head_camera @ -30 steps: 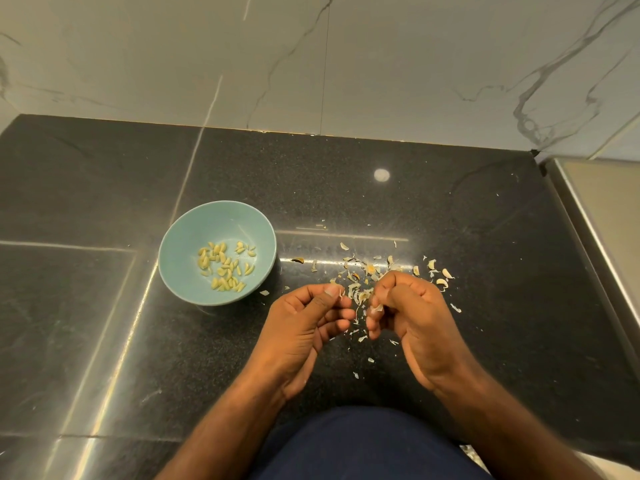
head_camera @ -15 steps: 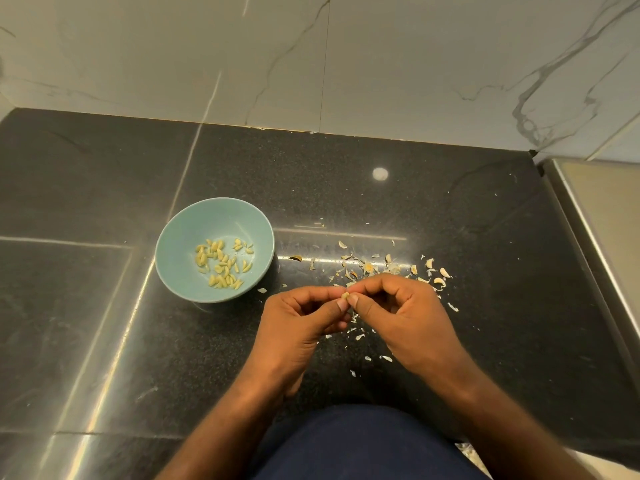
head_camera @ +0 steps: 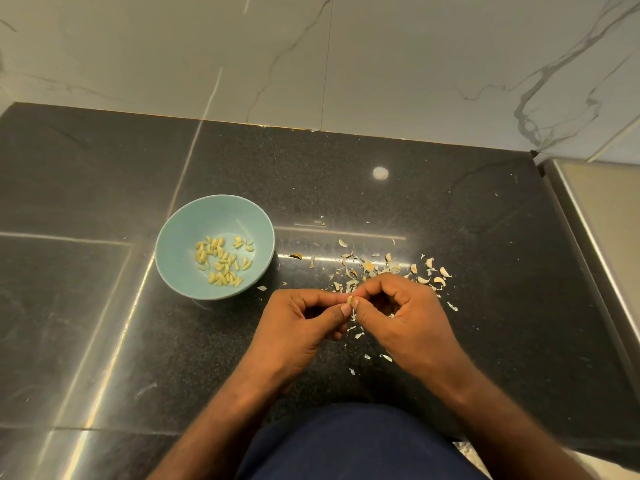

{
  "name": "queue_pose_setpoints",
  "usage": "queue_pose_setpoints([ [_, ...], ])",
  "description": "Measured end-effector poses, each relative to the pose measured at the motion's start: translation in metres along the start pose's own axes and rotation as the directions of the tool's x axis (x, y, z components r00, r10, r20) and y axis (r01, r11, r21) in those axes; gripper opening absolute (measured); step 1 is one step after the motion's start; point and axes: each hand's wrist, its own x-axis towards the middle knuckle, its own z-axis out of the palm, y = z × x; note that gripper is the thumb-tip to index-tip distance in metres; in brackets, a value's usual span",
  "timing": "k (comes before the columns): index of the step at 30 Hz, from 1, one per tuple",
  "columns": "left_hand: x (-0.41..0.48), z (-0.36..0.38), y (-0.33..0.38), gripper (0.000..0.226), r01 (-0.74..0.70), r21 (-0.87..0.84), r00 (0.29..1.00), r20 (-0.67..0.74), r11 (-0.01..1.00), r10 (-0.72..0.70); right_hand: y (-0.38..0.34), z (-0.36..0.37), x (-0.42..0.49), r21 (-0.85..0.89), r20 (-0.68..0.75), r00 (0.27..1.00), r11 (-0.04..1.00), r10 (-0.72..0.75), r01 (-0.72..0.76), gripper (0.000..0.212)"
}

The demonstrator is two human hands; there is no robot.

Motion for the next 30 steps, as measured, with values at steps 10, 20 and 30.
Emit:
queue_pose_setpoints([
  [10,0.000,0.000,-0.004,0.015,0.008,-0.010,1.000,0.030,1.000,-0.008,-0.003,0.001,0.001,0.055,0.004,1.000,0.998,0.017,-0.017,0.016],
  [20,0.004,0.001,-0.006,0.009,-0.061,-0.061,0.991,-0.121,0.996,0.053,0.002,-0.002,0.003,0.254,0.004,0.994,0.961,0.114,-0.111,0.012],
  [30,0.004,0.003,-0.010,0.009,-0.050,-0.085,0.991,-0.128,0.995,0.039,0.004,0.004,0.001,0.107,0.048,0.999,0.994,-0.023,0.018,0.026],
])
